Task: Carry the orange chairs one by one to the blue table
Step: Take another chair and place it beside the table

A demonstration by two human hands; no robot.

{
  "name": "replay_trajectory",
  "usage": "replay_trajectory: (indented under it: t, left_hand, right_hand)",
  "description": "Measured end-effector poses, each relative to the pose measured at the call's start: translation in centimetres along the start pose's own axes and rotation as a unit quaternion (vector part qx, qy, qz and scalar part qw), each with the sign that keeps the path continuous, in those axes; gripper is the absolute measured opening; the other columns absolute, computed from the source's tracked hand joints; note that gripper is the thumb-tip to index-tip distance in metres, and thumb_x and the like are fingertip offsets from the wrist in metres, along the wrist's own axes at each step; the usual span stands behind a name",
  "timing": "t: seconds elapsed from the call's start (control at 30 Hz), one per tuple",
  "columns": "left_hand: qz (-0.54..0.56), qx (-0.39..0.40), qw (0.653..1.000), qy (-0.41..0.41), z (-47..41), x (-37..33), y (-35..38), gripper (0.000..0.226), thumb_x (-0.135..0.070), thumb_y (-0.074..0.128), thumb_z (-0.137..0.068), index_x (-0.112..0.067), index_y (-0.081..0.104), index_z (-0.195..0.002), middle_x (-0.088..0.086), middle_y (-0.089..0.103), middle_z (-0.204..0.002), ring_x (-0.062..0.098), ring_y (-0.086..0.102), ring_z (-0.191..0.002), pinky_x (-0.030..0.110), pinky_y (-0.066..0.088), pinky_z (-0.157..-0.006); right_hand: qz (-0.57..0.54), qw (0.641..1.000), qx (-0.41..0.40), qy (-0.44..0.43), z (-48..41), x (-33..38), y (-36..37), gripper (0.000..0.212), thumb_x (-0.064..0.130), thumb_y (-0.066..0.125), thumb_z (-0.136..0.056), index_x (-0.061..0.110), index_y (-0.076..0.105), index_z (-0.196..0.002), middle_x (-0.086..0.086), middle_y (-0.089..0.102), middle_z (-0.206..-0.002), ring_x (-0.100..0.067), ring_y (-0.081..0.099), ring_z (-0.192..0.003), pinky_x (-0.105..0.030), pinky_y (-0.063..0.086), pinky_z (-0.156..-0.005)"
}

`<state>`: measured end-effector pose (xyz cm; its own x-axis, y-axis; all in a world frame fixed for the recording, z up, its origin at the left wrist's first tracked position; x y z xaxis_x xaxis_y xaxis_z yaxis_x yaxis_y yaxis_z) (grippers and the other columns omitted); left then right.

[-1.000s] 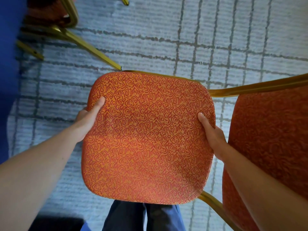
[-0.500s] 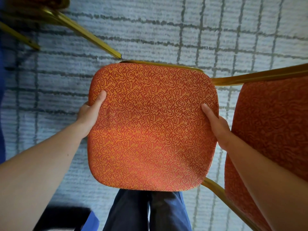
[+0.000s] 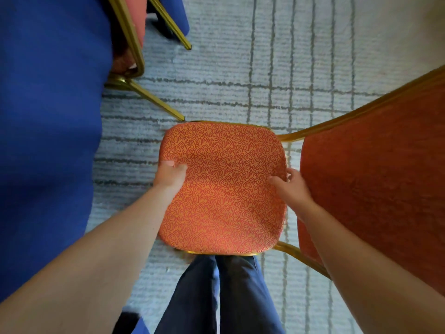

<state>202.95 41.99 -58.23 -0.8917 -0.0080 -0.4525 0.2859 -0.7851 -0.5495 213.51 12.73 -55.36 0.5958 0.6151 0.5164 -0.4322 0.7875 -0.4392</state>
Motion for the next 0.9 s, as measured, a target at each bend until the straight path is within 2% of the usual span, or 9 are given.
replay_trajectory:
  t: [0.17,0.23,0.33,0.47,0.6,0.67,0.73,0.8,0.9]
  left_hand:
    - [0.017,0.037,0.997,0.062,8.5,-4.8,-1.7,0.034,-0.034,0.059,-0.083,-0.002,0.068,-0.09,0.021,0.068,-0.092,0.033,0.063,-0.095,0.037,0.047,-0.082]
    - [0.03,0.058,0.995,0.08,11.4,-6.1,-2.2,0.028,-0.025,0.059,-0.091,-0.001,0.067,-0.101,0.02,0.067,-0.102,0.033,0.061,-0.104,0.037,0.045,-0.088]
    - [0.033,0.063,0.991,0.109,15.2,-8.2,-3.2,0.039,-0.025,0.059,-0.093,-0.005,0.06,-0.126,0.01,0.063,-0.125,0.027,0.057,-0.116,0.03,0.043,-0.1]
    - [0.024,0.075,0.987,0.141,18.9,-9.8,-3.9,0.032,-0.024,0.055,-0.095,-0.007,0.063,-0.121,0.006,0.064,-0.109,0.022,0.059,-0.099,0.023,0.039,-0.08]
    - [0.008,0.083,0.98,0.178,21.8,-10.8,-3.9,0.016,-0.021,0.052,-0.096,-0.015,0.065,-0.087,0.002,0.06,-0.086,0.018,0.054,-0.085,0.027,0.036,-0.079]
    - [0.01,0.083,0.98,0.179,22.8,-11.0,-3.7,0.024,-0.02,0.052,-0.096,-0.021,0.056,-0.073,-0.005,0.054,-0.077,0.017,0.051,-0.088,0.028,0.037,-0.079]
    - [0.019,0.084,0.98,0.18,23.8,-11.4,-3.6,0.015,-0.023,0.054,-0.094,-0.013,0.065,-0.09,0.0,0.064,-0.094,0.02,0.057,-0.099,0.031,0.042,-0.089]
    - [0.046,0.074,0.981,0.172,23.9,-11.5,-3.1,0.029,-0.026,0.056,-0.091,-0.006,0.066,-0.109,0.01,0.068,-0.112,0.027,0.061,-0.106,0.036,0.047,-0.098]
    - [0.075,0.065,0.983,0.156,25.2,-12.0,-2.0,0.026,-0.026,0.055,-0.092,-0.01,0.065,-0.109,0.009,0.067,-0.109,0.026,0.062,-0.102,0.04,0.048,-0.098]
  right_hand:
    - [0.022,0.999,-0.003,-0.048,7.5,3.4,-3.2,0.058,0.019,0.069,-0.09,0.008,0.044,-0.141,-0.003,0.051,-0.112,-0.018,0.054,-0.095,-0.041,0.051,-0.088]
    - [0.031,0.998,-0.009,-0.062,10.0,4.3,-4.7,0.061,0.023,0.069,-0.089,0.009,0.043,-0.142,-0.004,0.052,-0.126,-0.017,0.052,-0.105,-0.031,0.044,-0.087]
    - [0.039,0.996,-0.026,-0.08,13.4,5.8,-7.3,0.067,0.029,0.069,-0.088,0.012,0.04,-0.146,-0.008,0.048,-0.142,-0.019,0.05,-0.121,-0.032,0.042,-0.095]
    - [0.065,0.991,-0.052,-0.102,16.6,6.9,-10.6,0.068,0.034,0.068,-0.089,0.014,0.039,-0.147,-0.008,0.048,-0.145,-0.022,0.048,-0.131,-0.03,0.037,-0.105]
    - [0.084,0.985,-0.064,-0.134,18.9,7.4,-13.2,0.072,0.04,0.07,-0.086,0.017,0.039,-0.147,-0.007,0.047,-0.146,-0.021,0.047,-0.132,-0.032,0.037,-0.106]
    - [0.098,0.982,-0.063,-0.149,19.6,7.8,-14.2,0.074,0.042,0.071,-0.085,0.019,0.039,-0.147,-0.006,0.046,-0.146,-0.021,0.048,-0.131,-0.034,0.039,-0.106]
    - [0.117,0.977,-0.057,-0.167,19.5,8.0,-15.2,0.072,0.04,0.071,-0.085,0.019,0.04,-0.146,-0.006,0.047,-0.145,-0.021,0.049,-0.129,-0.031,0.04,-0.103]
    - [0.15,0.97,-0.039,-0.187,19.3,8.5,-15.9,0.068,0.038,0.07,-0.086,0.018,0.042,-0.145,-0.006,0.05,-0.14,-0.02,0.051,-0.125,-0.027,0.039,-0.095]
    - [0.204,0.956,0.0,-0.212,18.5,9.5,-17.1,0.063,0.041,0.071,-0.082,0.018,0.05,-0.138,-0.005,0.054,-0.129,-0.022,0.054,-0.12,-0.03,0.044,-0.096]
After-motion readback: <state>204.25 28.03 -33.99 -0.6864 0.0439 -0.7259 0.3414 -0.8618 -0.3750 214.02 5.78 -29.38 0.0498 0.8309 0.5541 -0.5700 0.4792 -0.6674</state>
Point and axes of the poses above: each hand's wrist, its own z-axis away from the middle knuckle, its own y-axis out of the palm, x = y × z, the point moved 4 cm from there along -z, towards the middle knuckle
